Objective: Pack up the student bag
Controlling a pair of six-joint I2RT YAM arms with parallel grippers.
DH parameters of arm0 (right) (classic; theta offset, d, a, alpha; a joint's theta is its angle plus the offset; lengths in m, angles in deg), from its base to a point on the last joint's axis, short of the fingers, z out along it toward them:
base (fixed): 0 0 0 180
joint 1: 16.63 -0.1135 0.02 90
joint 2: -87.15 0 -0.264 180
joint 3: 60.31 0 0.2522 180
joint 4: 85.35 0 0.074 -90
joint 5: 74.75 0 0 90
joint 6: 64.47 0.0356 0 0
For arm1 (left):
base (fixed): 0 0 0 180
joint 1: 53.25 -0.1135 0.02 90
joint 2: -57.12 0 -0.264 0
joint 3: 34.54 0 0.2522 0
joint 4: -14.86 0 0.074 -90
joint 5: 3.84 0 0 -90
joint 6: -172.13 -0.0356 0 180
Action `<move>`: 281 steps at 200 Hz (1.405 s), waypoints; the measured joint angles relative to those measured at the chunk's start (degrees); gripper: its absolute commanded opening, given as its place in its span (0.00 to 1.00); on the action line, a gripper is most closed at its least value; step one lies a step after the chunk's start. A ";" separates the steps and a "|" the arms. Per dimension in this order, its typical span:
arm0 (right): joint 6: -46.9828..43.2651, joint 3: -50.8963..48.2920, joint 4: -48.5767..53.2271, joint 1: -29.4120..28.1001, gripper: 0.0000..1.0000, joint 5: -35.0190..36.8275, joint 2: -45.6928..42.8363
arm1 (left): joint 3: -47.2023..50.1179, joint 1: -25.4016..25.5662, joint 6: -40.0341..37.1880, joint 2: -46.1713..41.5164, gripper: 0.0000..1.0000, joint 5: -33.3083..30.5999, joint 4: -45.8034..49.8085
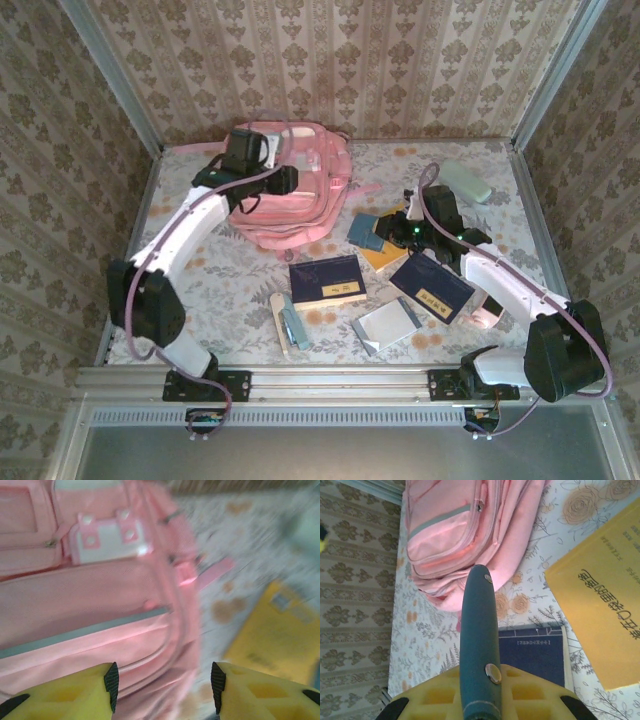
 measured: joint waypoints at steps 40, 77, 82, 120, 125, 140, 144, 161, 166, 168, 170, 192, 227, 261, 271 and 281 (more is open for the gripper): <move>-3.37 0.00 2.21 0.00 0.02 -0.02 -0.07 | -13.62 0.26 -16.28 15.65 0.62 -4.24 10.08; -5.55 -0.04 3.67 0.00 0.04 -0.04 -0.42 | -25.40 -7.17 -20.74 26.01 0.69 3.58 14.23; -5.84 -0.07 3.80 0.00 0.04 -0.04 -0.52 | -26.16 -8.15 -20.92 26.77 0.69 4.55 14.58; -6.58 -0.87 3.91 0.31 0.04 -0.15 -1.03 | -31.39 -13.35 -22.01 33.27 0.69 11.52 16.48; -6.62 -1.07 3.91 0.33 0.04 -0.20 -1.03 | -31.39 -13.51 -22.01 33.92 0.68 12.74 16.59; -6.97 -1.49 4.07 0.33 0.04 -0.26 -1.03 | -31.17 -13.60 -21.99 35.47 0.67 16.50 16.57; -6.99 -1.55 4.07 0.33 0.04 -0.28 -1.03 | -30.97 -13.66 -21.92 35.85 0.67 17.64 16.46; -7.21 -1.73 4.04 0.35 0.03 -0.50 -1.03 | -29.92 -13.99 -21.62 36.89 0.64 22.14 15.96; -7.23 -1.77 4.00 0.35 0.03 -0.57 -1.03 | -29.62 -14.14 -21.42 37.13 0.62 23.26 15.76; -7.26 -1.81 4.00 0.35 0.03 -0.59 -1.03 | -29.53 -14.23 -21.42 37.20 0.62 23.71 15.72; -7.28 -1.81 4.00 0.37 0.03 -0.63 -1.01 | -29.46 -14.27 -21.40 37.27 0.61 24.00 15.69; -7.37 -1.92 3.96 0.37 0.03 -0.94 -0.74 | -28.44 -15.04 -21.07 37.66 0.52 27.39 14.80; -7.34 -2.54 3.65 0.37 0.03 -1.16 -0.22 | -23.17 -15.32 -22.03 36.33 0.35 28.37 11.58; -7.26 -3.41 3.13 0.37 0.03 -1.36 -0.22 | -16.98 -14.29 -22.67 32.30 0.37 26.47 9.86; -7.17 -3.76 2.60 0.37 0.03 -1.40 -0.22 | -16.02 -13.60 -23.45 31.39 0.44 25.29 9.88; -7.13 -4.09 2.10 0.37 0.03 -1.62 -0.22 | -15.41 -12.72 -24.13 30.77 0.47 23.93 9.94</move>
